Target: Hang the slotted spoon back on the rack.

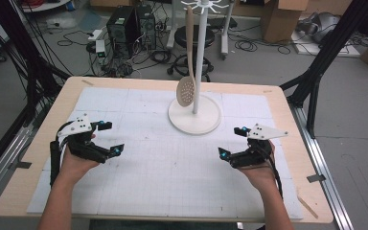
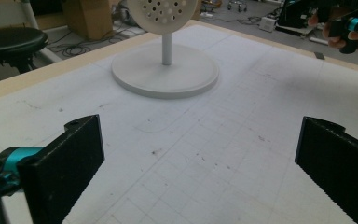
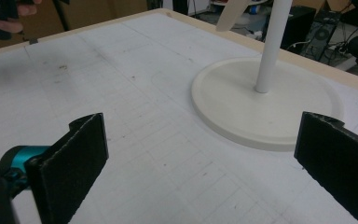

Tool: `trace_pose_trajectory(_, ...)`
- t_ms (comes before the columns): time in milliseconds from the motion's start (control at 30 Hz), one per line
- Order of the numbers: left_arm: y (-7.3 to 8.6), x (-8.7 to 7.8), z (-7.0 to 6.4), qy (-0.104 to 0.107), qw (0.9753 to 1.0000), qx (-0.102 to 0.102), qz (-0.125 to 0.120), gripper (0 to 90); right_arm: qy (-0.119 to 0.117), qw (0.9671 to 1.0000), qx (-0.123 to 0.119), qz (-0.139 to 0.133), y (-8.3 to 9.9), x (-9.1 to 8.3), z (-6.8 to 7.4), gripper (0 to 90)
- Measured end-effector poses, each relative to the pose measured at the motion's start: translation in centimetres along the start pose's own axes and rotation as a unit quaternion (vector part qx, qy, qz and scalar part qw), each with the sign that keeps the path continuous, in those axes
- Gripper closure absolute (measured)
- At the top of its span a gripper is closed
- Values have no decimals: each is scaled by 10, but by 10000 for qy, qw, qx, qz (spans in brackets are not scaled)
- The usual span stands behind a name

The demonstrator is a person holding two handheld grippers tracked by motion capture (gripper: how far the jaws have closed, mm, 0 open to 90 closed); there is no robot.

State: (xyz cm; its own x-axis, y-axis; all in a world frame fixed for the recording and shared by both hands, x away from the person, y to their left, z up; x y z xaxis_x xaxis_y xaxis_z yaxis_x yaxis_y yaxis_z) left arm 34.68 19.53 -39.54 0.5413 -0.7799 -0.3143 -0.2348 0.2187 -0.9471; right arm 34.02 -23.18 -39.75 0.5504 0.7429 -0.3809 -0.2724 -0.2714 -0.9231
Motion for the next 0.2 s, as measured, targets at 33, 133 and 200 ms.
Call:
trace_pose_trajectory(33,0,0,0,4,10000,-12,8,16,0,10000,-10,4,0,0,0,15)
trace_pose_trajectory(133,2,1,0,3,10000,-15,69,16,-9,10000,-13,11,0,1,0,15)
trace_pose_trajectory(200,3,3,1,-21,9999,-10,142,16,-17,10000,-14,28,0,1,0,15)
Point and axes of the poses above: each handheld gripper's, and its own axes: x roughly forward along the jaws, y roughly out of its underside, z roughly to its left, the point moved 5 cm from there along x, roughly forward along the jaws, and after that the axes turned 2 degrees about -y, right-handed, at the moved point
